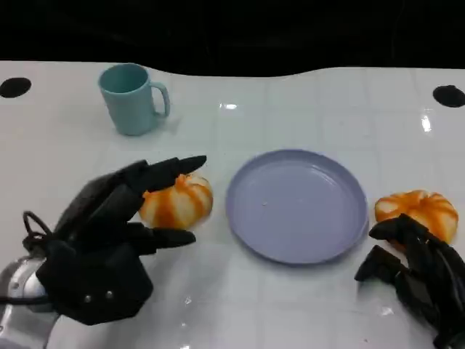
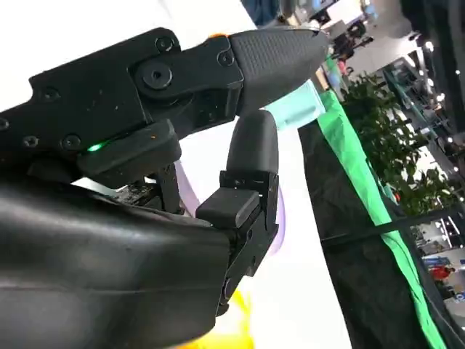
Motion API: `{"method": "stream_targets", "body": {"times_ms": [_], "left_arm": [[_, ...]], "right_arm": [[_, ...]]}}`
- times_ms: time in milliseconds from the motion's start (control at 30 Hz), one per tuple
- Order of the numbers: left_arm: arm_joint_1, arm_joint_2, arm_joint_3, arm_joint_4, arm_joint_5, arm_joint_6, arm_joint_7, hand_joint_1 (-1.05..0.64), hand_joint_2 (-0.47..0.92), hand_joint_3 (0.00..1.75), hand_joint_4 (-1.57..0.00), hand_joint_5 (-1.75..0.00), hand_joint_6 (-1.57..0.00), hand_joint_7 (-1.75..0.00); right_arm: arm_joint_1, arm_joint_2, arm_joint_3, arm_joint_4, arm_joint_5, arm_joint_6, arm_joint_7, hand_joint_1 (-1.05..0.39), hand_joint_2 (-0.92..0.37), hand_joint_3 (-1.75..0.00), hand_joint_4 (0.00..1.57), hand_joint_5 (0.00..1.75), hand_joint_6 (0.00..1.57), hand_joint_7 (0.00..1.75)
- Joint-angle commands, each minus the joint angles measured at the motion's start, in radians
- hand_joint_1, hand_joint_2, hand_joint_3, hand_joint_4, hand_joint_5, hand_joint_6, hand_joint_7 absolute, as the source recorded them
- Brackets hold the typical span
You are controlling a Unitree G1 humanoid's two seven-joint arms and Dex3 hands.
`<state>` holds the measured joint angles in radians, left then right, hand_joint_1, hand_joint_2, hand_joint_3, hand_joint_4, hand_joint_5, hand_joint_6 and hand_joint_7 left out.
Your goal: Grasp the bread from the table and place it into the plate.
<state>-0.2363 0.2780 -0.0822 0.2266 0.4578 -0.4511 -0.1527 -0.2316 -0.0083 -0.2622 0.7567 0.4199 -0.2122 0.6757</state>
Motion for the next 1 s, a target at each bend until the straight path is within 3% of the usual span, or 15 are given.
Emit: {"method": "stream_targets", "body": {"times_ms": [33,400,567,767,1000], "left_arm": [[-0.018,0.057,-0.04,-0.026,0.138,0.026,0.084,-0.51,0.82,0.0,-0.24,-0.21,-0.41,0.0],[-0.078,0.12,-0.171,-0.074,0.393,0.207,0.081,-0.53,0.85,0.01,-0.12,-0.08,-0.23,0.0],[-0.161,0.103,-0.244,0.009,0.415,0.298,0.006,-0.48,0.83,0.0,-0.1,-0.06,-0.15,0.0],[-0.244,0.062,-0.296,0.168,0.392,0.308,0.069,-0.39,0.77,0.0,-0.12,-0.06,-0.17,-0.01],[-0.384,-0.005,-0.346,0.439,0.381,0.333,0.109,-0.41,0.77,0.0,-0.11,-0.05,-0.17,0.0]], "right_arm": [[0.019,-0.007,-0.004,-0.008,0.003,0.012,-0.001,-0.52,-0.92,-0.17,0.65,1.57,0.65,1.15],[0.014,-0.01,-0.003,0.001,-0.006,0.0,-0.013,-0.54,-0.92,-0.16,0.65,1.59,0.65,1.18],[0.016,-0.017,-0.003,0.001,-0.003,0.006,-0.006,-0.54,-0.92,-0.16,0.65,1.59,0.67,1.19],[0.023,-0.021,0.003,0.0,-0.014,-0.014,-0.003,-0.54,-0.92,-0.18,0.64,1.59,0.64,1.18],[0.004,-0.027,-0.002,0.061,-0.018,-0.07,0.043,-0.55,-0.92,-0.22,0.64,1.58,0.62,1.18]]}}
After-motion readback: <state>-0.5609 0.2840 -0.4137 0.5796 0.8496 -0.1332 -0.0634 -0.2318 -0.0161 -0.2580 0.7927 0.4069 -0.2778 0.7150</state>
